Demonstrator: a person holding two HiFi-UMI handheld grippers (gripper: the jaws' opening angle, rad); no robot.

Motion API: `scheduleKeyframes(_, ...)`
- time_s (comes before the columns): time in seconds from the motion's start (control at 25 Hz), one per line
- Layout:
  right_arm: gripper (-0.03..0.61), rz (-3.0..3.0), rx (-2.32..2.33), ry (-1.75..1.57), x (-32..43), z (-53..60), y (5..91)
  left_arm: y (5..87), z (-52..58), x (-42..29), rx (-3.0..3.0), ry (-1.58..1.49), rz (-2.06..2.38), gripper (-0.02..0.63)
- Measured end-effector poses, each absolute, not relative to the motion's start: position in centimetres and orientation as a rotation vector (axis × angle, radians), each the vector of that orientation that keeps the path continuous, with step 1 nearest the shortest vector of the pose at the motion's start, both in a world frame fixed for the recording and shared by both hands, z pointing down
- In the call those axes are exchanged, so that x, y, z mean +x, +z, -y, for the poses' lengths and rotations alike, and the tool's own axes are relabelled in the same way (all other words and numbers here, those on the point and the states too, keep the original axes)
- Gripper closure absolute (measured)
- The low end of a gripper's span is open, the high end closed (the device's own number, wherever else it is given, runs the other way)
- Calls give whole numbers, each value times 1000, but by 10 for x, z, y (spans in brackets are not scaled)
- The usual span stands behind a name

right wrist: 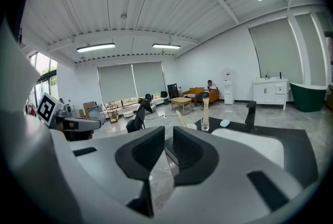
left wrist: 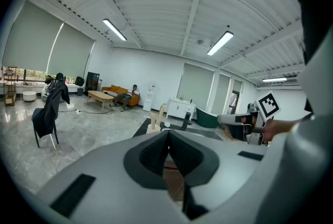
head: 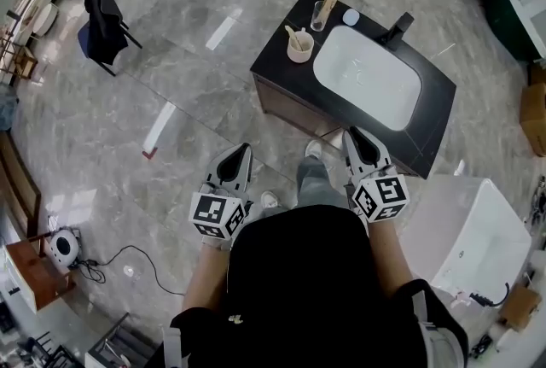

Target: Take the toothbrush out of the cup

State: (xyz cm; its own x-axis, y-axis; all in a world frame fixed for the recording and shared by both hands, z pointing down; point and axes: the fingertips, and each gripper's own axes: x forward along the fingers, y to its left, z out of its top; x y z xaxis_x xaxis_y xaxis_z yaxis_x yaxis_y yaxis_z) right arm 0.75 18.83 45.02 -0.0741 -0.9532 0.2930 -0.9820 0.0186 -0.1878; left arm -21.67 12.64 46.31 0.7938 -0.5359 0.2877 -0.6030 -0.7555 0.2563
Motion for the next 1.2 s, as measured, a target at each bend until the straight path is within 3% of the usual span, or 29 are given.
scheduleKeyframes(0.64, 512, 2339, 1924, 551, 127, -28, 449, 463, 5, -81, 2645, 385, 1000, 591)
scheduleKeyframes(1.2, 512, 2301, 1947, 603, 151, 14, 454, 488, 61, -56, 2658, 517, 985, 589)
